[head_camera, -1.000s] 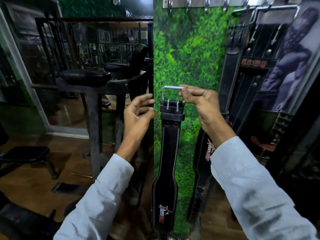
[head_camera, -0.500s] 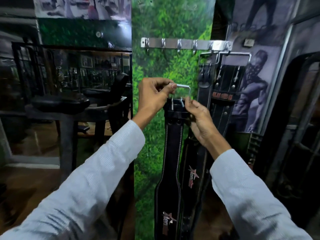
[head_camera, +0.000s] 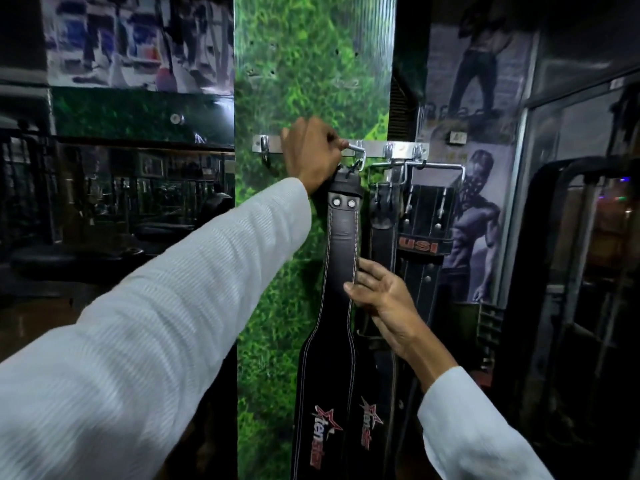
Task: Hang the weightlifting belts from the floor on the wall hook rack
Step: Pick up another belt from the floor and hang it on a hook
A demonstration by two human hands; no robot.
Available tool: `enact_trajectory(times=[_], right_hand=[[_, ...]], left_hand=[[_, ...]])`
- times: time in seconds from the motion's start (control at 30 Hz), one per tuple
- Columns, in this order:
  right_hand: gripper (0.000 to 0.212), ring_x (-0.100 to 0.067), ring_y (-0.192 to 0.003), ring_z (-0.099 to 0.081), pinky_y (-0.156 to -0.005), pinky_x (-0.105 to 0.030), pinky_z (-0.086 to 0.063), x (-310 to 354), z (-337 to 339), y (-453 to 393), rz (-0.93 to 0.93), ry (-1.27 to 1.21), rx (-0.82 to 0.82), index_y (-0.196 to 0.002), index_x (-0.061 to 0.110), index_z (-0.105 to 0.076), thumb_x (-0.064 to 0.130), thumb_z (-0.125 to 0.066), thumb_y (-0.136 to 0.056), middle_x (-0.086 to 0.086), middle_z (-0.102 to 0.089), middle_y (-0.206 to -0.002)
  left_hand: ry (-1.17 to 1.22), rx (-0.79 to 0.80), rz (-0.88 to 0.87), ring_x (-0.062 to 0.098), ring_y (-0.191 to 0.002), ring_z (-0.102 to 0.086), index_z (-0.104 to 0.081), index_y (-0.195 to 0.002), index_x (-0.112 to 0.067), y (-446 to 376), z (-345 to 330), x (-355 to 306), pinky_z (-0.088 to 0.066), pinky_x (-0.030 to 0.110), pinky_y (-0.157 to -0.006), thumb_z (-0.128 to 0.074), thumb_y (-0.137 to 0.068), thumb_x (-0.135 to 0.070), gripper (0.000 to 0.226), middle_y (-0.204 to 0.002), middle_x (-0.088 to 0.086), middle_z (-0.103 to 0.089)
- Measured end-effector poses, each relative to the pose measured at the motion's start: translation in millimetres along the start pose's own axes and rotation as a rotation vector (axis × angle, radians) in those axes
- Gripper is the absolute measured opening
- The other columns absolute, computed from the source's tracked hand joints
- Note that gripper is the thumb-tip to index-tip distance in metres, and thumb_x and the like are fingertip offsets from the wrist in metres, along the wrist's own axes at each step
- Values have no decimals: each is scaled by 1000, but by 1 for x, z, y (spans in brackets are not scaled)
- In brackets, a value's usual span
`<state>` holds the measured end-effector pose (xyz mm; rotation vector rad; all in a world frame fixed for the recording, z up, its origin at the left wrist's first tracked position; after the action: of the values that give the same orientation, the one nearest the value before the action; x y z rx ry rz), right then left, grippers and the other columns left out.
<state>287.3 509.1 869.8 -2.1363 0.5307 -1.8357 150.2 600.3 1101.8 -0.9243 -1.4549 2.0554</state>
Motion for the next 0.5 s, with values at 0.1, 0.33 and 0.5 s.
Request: enact_trajectory(times=[0.1, 0.33, 0.5], right_hand=[[59, -24, -110, -71, -93, -30, -54, -2, 9, -3, 25, 15, -22, -136, 5, -59, -10, -76, -81, -17, -73, -123], [62, -28, -113, -71, -104, -41, -52, -24, 31, -4, 29, -7, -132, -138, 3, -58, -21, -68, -81, -19, -73, -123], [59, -33, -113, -71, -99, -40, -56, -40, 36, -3, -11, 30, -176, -136, 2, -59, -20, -68, -81, -21, -73, -122]], left_hand=[[-125, 24, -33, 25, -101, -62, -79, -90, -24, -1, -12, -2, -40, 43, -99, -71, -84, -40, 20, -92, -2, -76], [-209, 85, -46, 22, -106, -60, -79, -87, -28, 8, -34, -3, -32, 45, -103, -73, -83, -38, 12, -89, -5, -76], [-249, 75, -93, 27, -115, -55, -79, -95, -27, 23, -28, -6, -32, 46, -107, -67, -88, -40, 18, -100, 1, -74]])
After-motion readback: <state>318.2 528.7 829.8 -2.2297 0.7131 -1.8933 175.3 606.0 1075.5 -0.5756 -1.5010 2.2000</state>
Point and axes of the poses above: each hand's wrist, its own y-axis away from the middle knuckle, its own z-axis out of the back of the hand, x = y × z, the point moved 3 cm from there along -y, towards the middle knuckle
